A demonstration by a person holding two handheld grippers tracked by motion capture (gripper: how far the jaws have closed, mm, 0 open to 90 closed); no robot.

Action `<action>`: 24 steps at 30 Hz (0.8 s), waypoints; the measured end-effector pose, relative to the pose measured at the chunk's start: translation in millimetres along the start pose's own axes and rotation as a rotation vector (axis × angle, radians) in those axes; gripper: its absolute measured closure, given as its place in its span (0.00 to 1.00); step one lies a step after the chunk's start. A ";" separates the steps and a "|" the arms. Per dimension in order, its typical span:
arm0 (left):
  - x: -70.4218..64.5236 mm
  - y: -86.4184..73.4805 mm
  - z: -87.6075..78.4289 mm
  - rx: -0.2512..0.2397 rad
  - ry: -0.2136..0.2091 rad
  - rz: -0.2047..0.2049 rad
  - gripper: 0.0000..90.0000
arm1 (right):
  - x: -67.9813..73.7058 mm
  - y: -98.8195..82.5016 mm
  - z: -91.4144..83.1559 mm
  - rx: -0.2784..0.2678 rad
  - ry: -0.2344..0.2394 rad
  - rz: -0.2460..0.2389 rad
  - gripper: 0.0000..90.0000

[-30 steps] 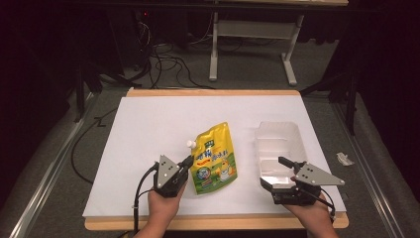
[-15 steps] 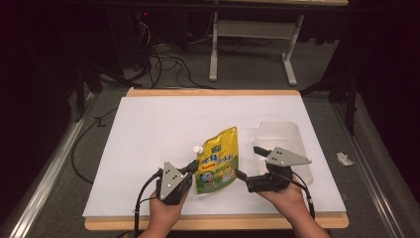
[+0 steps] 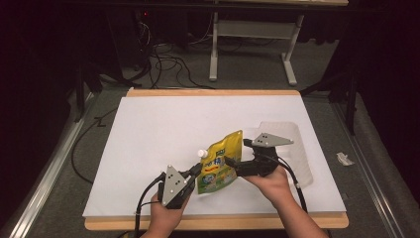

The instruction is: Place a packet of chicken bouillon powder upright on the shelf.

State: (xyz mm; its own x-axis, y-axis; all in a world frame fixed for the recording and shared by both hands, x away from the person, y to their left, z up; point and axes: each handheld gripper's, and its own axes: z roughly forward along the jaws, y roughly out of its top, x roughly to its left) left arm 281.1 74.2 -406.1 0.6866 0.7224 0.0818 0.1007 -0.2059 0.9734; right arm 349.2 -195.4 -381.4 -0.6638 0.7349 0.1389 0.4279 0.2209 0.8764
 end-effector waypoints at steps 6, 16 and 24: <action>0.2 -0.4 -0.1 -0.001 -0.002 0.007 1.00 | -4.4 -0.3 8.1 0.024 0.038 0.027 0.11; 6.4 -2.4 1.0 0.011 0.002 -0.014 1.00 | -2.9 -2.5 5.2 0.017 0.068 0.036 0.39; 20.1 -1.5 5.6 0.006 0.026 -0.054 1.00 | -1.9 -9.4 -17.9 -0.087 0.043 0.003 0.80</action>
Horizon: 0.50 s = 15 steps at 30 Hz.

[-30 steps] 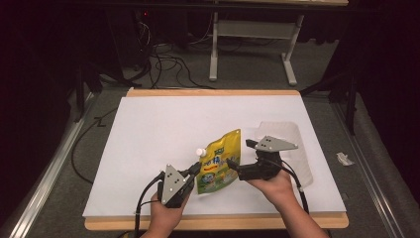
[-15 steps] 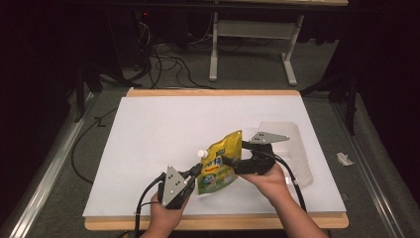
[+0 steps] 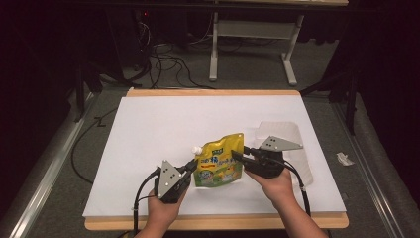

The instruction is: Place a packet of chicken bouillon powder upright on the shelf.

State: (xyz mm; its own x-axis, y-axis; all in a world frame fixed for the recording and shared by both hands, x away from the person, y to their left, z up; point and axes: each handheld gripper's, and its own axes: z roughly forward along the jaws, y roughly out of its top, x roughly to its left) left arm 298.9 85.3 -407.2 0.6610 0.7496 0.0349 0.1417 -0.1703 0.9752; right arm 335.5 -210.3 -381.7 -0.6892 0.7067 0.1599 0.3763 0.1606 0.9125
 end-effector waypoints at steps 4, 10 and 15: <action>5.6 0.3 4.6 0.002 0.006 -0.009 1.00 | 10.0 -2.1 -10.9 -0.027 0.013 -0.039 0.90; 7.1 -0.3 10.3 0.007 -0.009 -0.008 1.00 | 24.8 -11.4 -23.8 -0.055 0.050 -0.099 0.96; 3.7 -1.7 14.1 0.027 -0.027 0.006 1.00 | 30.7 -24.4 -30.9 -0.066 0.076 -0.109 0.96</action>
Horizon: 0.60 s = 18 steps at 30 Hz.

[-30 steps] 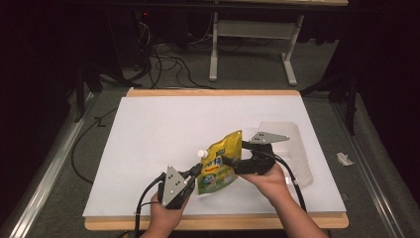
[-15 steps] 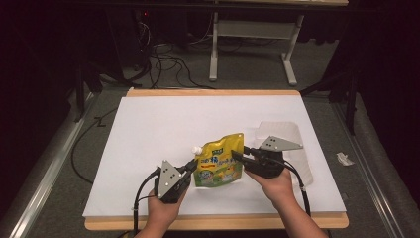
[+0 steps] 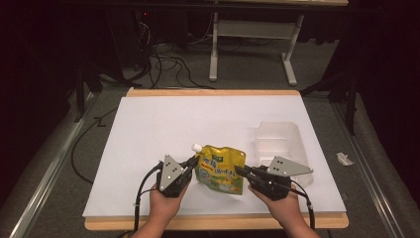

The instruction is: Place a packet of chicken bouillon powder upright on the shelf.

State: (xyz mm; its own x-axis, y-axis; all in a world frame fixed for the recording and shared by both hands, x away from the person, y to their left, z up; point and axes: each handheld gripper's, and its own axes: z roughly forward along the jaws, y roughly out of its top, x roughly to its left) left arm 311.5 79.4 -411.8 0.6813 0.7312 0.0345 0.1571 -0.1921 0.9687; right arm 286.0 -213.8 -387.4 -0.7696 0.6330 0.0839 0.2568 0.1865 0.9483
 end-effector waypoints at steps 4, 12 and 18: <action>-2.3 -1.5 2.6 0.009 -0.011 -0.001 1.00 | -1.9 -10.9 -1.5 -0.001 0.002 0.015 0.94; -1.6 -1.8 -0.6 0.013 -0.014 -0.019 0.93 | -2.6 -18.5 2.8 0.014 0.032 0.006 0.77; 1.3 -5.1 -2.4 0.056 -0.019 -0.042 0.85 | 2.8 -20.9 15.1 0.078 0.036 -0.001 0.64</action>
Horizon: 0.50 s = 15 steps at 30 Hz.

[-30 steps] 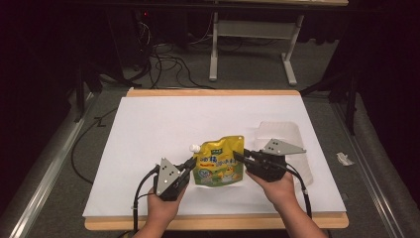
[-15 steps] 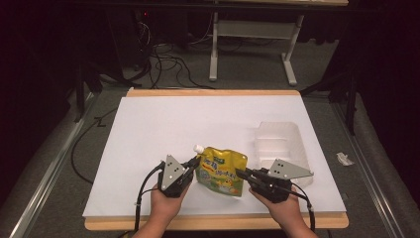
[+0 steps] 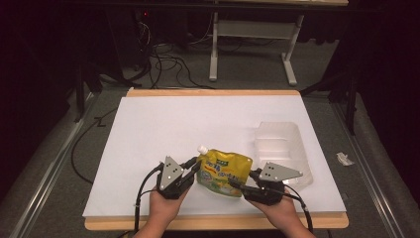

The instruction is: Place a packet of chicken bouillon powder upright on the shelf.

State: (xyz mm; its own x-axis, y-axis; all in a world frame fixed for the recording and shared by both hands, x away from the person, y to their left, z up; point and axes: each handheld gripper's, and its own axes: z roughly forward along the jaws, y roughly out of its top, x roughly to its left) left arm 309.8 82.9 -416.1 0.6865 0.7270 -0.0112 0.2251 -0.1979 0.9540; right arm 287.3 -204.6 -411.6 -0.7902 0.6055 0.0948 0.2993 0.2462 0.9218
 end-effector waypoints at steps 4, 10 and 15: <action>3.5 -0.8 -0.6 0.009 -0.009 -0.015 0.78 | 3.9 -1.7 5.7 0.019 -0.032 -0.006 0.65; 7.2 -3.1 0.8 0.055 -0.042 -0.013 0.65 | 4.4 -7.1 11.1 0.005 -0.070 -0.014 0.75; 9.0 -5.0 1.3 0.060 -0.043 -0.010 0.53 | 2.3 -10.0 15.1 0.028 -0.032 -0.007 0.83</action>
State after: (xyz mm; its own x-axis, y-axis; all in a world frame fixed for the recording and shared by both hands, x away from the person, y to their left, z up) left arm 315.8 89.5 -421.4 0.7130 0.7003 -0.0353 0.2729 -0.2308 0.9339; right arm 290.6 -194.2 -426.4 -0.7748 0.6276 0.0759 0.3088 0.2710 0.9117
